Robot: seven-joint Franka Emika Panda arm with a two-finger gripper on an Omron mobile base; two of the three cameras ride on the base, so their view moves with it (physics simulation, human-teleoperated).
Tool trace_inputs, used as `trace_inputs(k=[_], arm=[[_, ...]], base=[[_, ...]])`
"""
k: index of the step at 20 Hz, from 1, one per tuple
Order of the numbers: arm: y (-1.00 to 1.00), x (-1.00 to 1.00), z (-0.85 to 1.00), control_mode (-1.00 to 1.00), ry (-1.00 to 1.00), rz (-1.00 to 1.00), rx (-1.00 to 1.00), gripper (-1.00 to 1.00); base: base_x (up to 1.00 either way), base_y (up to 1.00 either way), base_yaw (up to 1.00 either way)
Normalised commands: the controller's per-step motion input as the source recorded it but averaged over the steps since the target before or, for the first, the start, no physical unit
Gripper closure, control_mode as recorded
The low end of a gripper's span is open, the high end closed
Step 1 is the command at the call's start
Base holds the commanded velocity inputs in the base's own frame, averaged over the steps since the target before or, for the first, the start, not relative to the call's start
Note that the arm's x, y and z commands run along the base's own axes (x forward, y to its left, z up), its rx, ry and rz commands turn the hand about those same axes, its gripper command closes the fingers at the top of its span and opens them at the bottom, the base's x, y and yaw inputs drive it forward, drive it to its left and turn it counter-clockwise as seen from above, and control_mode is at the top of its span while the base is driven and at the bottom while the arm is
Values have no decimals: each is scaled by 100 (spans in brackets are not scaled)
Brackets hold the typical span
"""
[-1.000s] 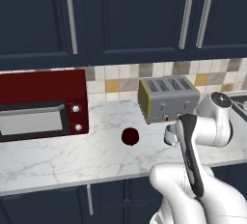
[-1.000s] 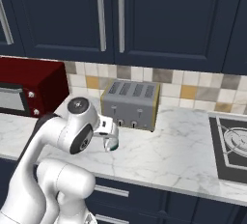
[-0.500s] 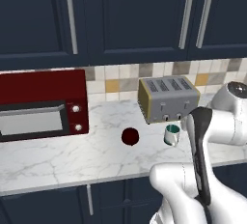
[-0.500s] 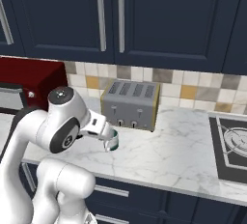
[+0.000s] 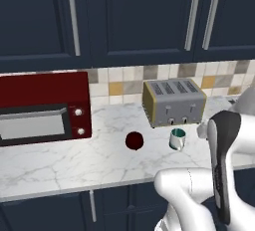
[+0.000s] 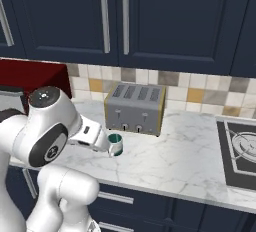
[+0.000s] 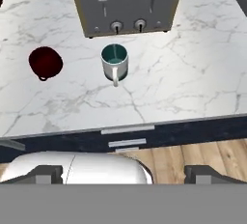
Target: Clear the mugs and bowl far away from the sink.
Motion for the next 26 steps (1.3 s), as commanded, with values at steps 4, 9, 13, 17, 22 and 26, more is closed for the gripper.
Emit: trace_inputs(k=[4,9,13,17,22,26], arm=[[14,-44,35,-100,-7,4,0,-100],[14,-31,46,-100,-1,0,-2,-100],[22,-18,44,-100,-6,0,-7,-100],[31,-26,47,-100,-13,2,-5,-100],[22,-34,36,-100,-7,0,-4,-100],[2,-17,16,100,-1,0,0,-100]], base=[[0,0,0],[0,0,0],[0,0,0],[0,0,0],[0,0,0],[-27,0,0]])
